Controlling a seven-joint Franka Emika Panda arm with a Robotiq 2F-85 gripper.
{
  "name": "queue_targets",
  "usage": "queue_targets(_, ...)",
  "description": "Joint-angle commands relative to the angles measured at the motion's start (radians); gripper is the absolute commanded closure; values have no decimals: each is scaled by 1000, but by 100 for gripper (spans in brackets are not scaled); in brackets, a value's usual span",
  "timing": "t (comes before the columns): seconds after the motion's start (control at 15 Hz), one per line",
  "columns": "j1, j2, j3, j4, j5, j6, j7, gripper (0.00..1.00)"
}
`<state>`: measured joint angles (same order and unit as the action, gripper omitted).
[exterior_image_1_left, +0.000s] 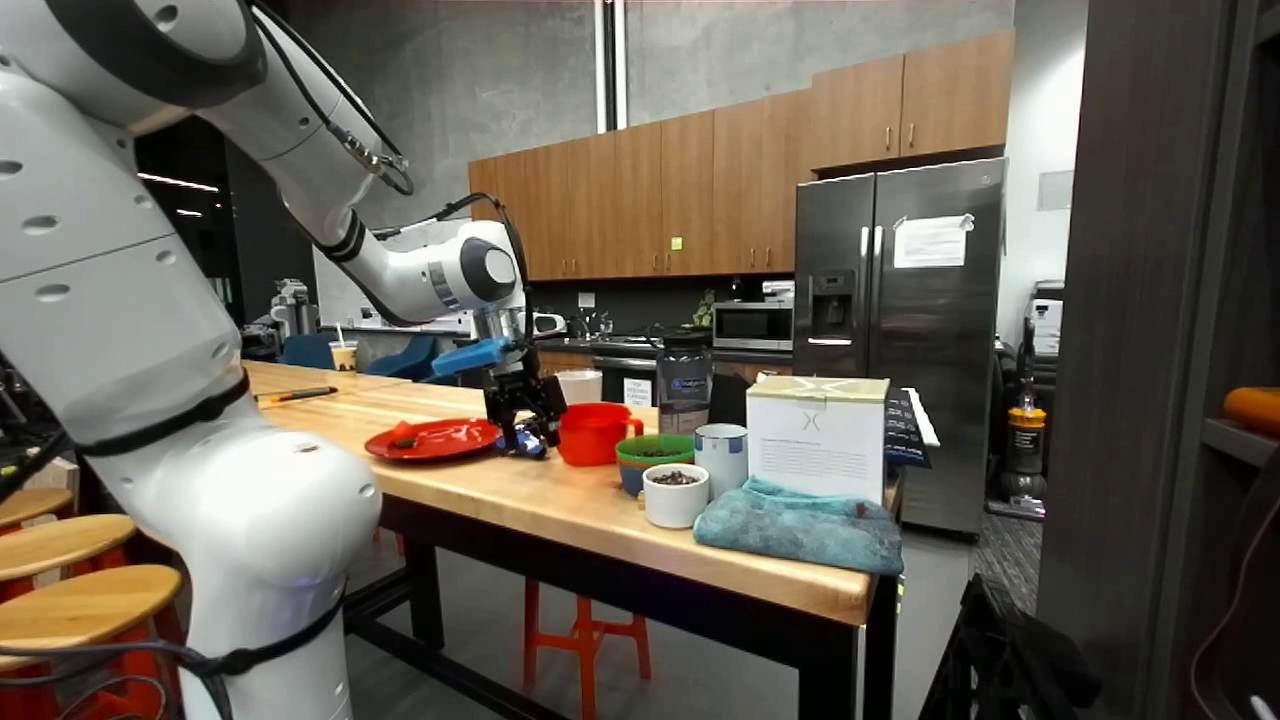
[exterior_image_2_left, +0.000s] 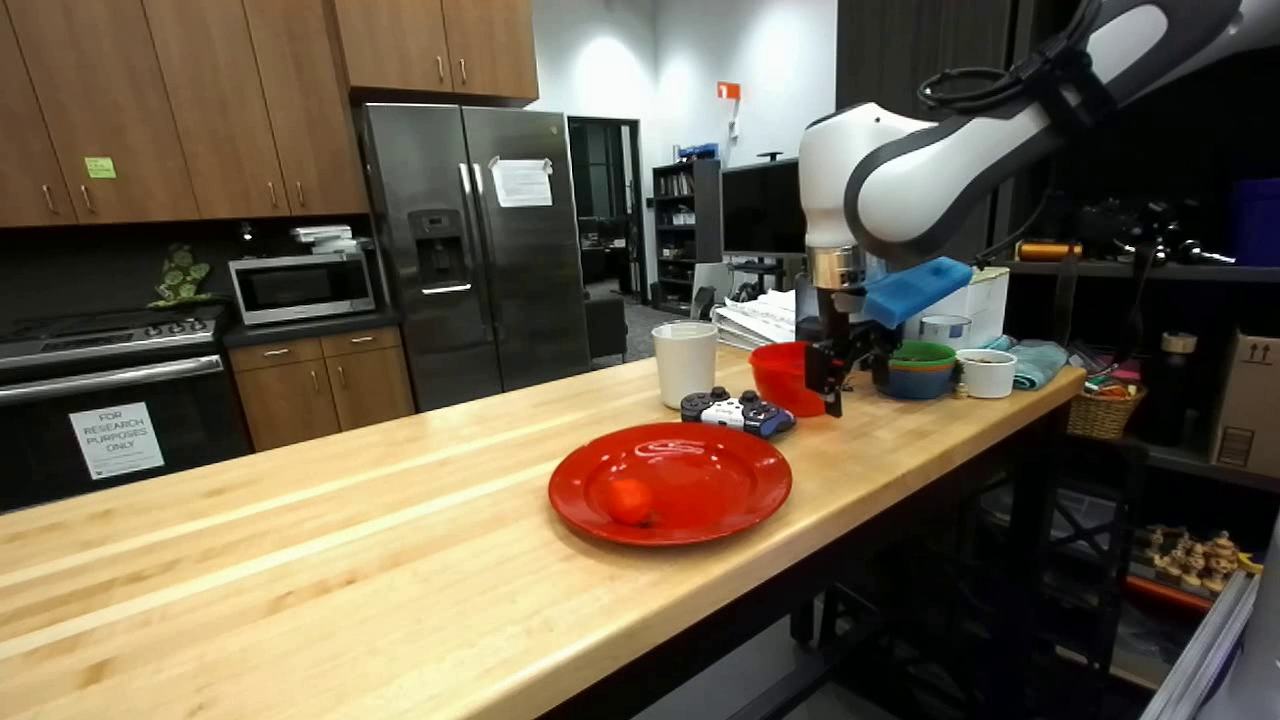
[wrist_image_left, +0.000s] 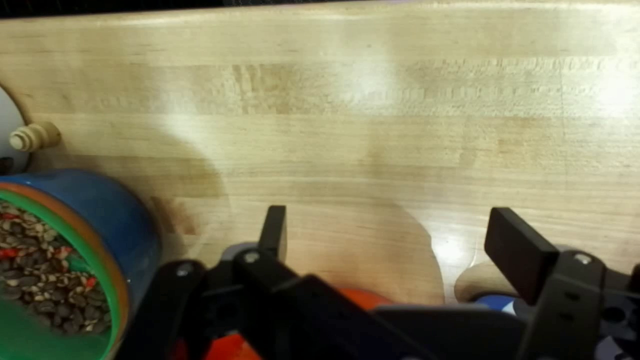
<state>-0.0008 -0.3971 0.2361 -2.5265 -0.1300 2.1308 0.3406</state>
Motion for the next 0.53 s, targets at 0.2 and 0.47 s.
queue_targets(0.2,23,-6,-36,67,-16,-55,-44,0)
queue_targets(0.47,27,4,-50,163,-28,-53,-100,0)
